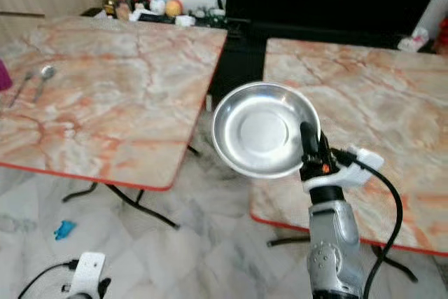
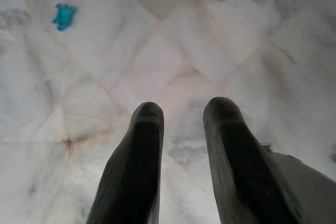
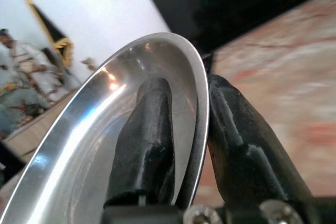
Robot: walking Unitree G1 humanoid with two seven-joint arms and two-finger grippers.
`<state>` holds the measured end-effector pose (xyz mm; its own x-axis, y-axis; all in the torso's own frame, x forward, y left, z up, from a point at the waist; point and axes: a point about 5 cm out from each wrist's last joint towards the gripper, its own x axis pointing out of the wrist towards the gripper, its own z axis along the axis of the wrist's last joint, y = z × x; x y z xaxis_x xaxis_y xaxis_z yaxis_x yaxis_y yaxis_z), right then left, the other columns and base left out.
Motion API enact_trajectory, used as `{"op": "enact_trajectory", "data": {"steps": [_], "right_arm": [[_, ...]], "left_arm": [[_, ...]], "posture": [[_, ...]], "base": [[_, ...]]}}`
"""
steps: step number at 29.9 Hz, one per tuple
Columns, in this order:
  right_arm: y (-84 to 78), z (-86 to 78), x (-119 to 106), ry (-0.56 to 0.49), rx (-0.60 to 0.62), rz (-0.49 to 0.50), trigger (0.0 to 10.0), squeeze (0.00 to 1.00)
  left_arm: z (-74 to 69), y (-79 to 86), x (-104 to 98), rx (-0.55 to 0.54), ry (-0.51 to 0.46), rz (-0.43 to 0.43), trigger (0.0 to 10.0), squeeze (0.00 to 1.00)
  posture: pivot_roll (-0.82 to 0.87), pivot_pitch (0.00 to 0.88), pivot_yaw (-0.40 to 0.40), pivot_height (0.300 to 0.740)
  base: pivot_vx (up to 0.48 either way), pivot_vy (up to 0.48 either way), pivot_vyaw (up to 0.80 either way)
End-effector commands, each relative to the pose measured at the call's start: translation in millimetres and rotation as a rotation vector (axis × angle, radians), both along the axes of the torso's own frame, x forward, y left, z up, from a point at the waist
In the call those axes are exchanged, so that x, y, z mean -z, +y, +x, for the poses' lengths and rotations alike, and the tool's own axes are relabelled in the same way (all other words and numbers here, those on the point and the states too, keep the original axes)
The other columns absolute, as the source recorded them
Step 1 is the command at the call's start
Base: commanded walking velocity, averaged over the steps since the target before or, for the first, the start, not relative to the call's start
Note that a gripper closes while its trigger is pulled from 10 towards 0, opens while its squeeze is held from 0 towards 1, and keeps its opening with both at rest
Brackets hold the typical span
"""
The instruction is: Setting the table
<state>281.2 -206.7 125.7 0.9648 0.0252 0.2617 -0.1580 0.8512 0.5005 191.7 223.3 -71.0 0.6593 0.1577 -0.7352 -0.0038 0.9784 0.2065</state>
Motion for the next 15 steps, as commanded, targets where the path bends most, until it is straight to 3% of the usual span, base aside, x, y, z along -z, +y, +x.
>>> {"op": "enact_trajectory", "data": {"steps": [1, 15], "right_arm": [[-5.4, 1.4, -9.3, -0.039, 0.023, -0.004, 10.0, 0.00], [-10.6, 1.9, -9.0, -0.034, 0.040, -0.010, 10.0, 0.00]], "left_arm": [[-0.1, -4.7, 1.3, 0.004, 0.006, -0.013, 10.0, 0.00], [-1.6, -4.2, 2.0, 0.003, 0.010, -0.015, 10.0, 0.00]], "posture": [[0.01, 0.000, -0.025, 0.740], [0.01, 0.000, -0.026, 0.740]], "base": [[0.000, -0.337, 0.00], [0.000, -0.334, 0.00]]}}
